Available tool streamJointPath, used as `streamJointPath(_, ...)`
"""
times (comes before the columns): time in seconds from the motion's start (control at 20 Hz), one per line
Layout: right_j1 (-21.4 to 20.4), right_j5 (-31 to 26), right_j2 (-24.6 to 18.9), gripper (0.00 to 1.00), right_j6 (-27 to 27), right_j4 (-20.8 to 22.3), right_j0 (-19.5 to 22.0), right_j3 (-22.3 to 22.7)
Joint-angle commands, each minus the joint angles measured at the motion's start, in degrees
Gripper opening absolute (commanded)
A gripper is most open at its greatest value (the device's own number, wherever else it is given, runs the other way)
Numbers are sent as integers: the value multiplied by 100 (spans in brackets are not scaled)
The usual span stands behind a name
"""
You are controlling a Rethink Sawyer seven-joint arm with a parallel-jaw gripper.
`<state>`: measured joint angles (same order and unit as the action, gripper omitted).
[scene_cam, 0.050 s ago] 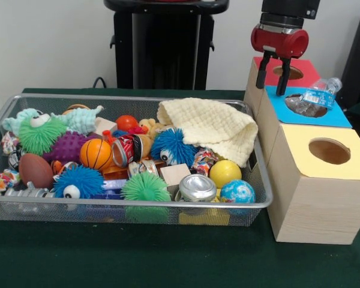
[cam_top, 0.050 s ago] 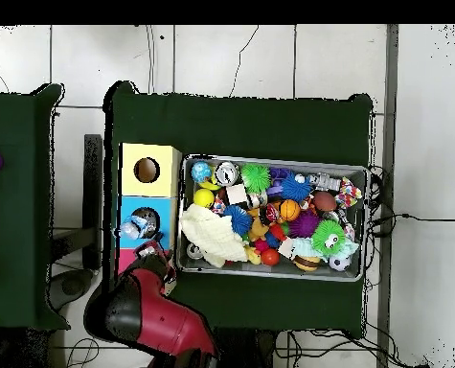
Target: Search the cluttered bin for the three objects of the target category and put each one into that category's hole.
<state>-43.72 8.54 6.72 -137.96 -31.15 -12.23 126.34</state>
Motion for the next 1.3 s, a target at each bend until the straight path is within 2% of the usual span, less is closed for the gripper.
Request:
streamJointPath(0.05, 464, 291, -636, 100, -1251, -172, 15, -512)
streamJointPath(0.4, 386, 165, -510, 100, -1076, -151, 34, -504)
streamJointPath(0.7, 354, 318, -579, 100, -993, 187, 331, -388)
streamJointPath(0.85, 68, -39, -443, 100, -781, 217, 415, -362)
streamJointPath(1.05, -244, -609, -142, 100, -591, 70, 273, -442)
streamJointPath(1.3, -333, -681, -157, 100, -551, 149, 371, -432)
